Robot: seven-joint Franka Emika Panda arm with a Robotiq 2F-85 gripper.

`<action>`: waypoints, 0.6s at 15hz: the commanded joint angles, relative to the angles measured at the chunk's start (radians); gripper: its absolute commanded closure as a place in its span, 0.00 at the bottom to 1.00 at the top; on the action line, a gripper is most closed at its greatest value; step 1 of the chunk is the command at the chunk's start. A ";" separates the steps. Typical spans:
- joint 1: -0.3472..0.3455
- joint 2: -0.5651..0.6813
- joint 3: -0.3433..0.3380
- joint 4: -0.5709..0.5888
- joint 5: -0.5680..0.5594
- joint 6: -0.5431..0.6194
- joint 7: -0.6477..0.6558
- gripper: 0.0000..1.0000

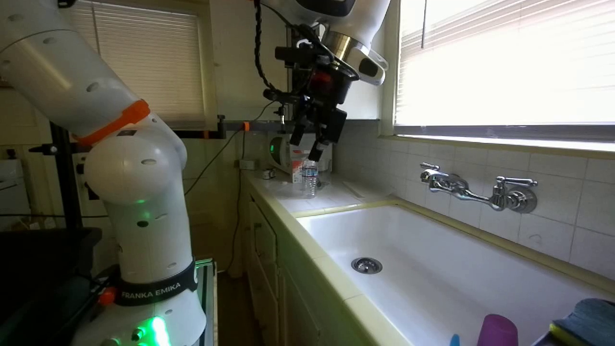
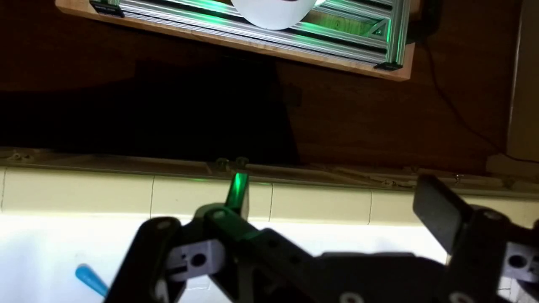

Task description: Remove the purple cup out of the sink

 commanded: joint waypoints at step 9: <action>-0.117 0.218 -0.032 0.027 0.013 0.432 0.097 0.00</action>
